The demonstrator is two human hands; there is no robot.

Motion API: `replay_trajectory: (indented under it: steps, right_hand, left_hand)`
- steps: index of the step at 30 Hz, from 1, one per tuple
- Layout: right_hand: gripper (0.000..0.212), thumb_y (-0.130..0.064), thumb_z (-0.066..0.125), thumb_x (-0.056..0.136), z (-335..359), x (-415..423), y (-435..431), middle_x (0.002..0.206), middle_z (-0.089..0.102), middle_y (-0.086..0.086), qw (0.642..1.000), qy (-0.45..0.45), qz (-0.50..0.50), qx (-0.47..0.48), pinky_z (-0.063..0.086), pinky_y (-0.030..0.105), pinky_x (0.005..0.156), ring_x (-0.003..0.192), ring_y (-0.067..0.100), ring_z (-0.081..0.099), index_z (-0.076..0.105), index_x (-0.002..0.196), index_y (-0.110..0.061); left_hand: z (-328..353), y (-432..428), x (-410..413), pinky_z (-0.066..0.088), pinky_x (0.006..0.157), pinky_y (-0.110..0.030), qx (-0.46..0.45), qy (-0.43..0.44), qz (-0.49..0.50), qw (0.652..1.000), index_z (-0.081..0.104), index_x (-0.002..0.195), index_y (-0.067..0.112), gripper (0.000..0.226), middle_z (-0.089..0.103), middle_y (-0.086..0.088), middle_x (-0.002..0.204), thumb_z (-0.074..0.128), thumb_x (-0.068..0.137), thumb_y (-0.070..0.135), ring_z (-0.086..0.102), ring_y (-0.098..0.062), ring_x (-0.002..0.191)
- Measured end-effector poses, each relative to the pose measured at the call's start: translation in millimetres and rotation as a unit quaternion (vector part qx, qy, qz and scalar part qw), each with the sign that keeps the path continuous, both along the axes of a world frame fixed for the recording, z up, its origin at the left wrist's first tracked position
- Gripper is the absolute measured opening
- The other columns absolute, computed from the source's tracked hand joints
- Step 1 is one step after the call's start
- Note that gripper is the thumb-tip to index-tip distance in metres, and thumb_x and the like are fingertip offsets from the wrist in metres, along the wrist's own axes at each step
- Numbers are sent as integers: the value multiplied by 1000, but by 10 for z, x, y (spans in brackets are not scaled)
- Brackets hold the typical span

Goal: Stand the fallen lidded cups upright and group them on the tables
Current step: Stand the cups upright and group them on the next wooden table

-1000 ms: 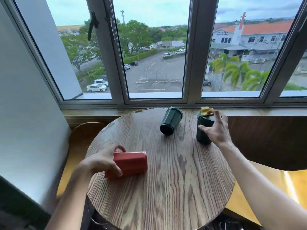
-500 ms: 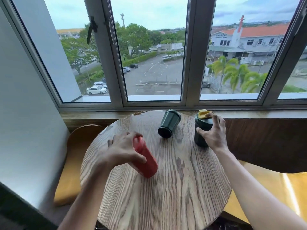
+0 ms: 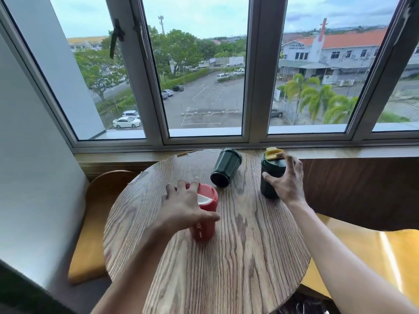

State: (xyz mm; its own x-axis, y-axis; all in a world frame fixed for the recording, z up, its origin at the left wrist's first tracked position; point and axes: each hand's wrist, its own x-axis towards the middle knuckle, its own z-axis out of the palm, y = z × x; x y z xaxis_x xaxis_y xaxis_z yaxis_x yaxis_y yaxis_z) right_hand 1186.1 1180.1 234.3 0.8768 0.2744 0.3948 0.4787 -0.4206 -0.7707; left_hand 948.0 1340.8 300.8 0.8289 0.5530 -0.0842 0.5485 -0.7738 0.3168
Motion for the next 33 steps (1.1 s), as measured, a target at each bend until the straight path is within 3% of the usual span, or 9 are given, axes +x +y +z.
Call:
replay_trajectory:
  steps: [4,8,11,15,18,20,23,28,33]
  right_hand:
    - [71,-26,83,72,-40,-18,15,145,30,15,1000,2,-3,15,38,56,106,133,40,33,45,132,-25]
    - [69,-22,83,74,-41,-57,36,146,27,16,999,7,7,40,48,54,96,130,38,39,46,131,-22]
    - [72,-21,83,74,-45,-79,29,147,26,19,999,-1,12,43,50,55,93,130,39,40,45,135,-18]
    - [103,-14,84,72,-106,-90,-29,148,26,20,995,29,34,85,36,41,101,136,32,32,18,150,-28]
    - [112,-7,78,75,-172,-66,-79,153,26,15,988,85,70,109,31,47,112,139,30,30,1,150,-39]
    - [99,-4,72,77,-214,-21,-115,140,44,13,983,133,73,103,39,53,108,127,27,45,10,149,-33]
    - [76,-11,73,77,-224,5,-161,118,59,5,982,163,67,65,46,51,102,114,25,56,33,142,-19]
    - [82,-10,80,75,-206,-181,-103,124,56,1,980,158,92,75,46,29,92,112,17,56,33,142,-14]
    - [77,-8,85,68,-334,-419,109,126,58,13,971,167,149,81,54,45,94,118,27,58,40,130,-14]
  left_hand:
    - [35,122,-19,31,110,-43,-65,-6,-11,998,14,156,28,116,34,-6,142,83,65,49,29,-28,126]
    - [-128,-25,-60,34,107,-38,-52,-102,29,993,19,154,29,114,37,-6,137,81,63,58,35,-25,125]
    - [-286,-146,-108,41,103,-35,-90,-207,56,973,16,154,31,118,37,-4,134,82,61,60,45,-22,121]
    - [-503,-156,-162,37,98,-26,-194,-299,55,933,13,152,37,123,39,8,129,92,57,41,42,-9,116]
    - [-650,-47,-197,46,91,-22,-322,-307,42,894,33,141,31,100,55,10,122,90,62,10,54,-14,113]
    - [-722,23,-209,50,78,-18,-377,-299,38,876,46,130,28,84,62,6,115,87,59,8,59,-20,110]
    - [-772,84,-207,54,75,-18,-413,-300,39,859,53,127,24,83,68,-1,114,87,52,16,64,-19,109]
    - [-798,117,-210,58,80,-27,-410,-291,36,863,51,130,24,88,67,-3,115,91,52,17,68,-18,104]
    - [-830,153,-220,58,86,-30,-391,-286,32,874,50,131,24,85,67,-3,117,92,58,14,67,-17,106]
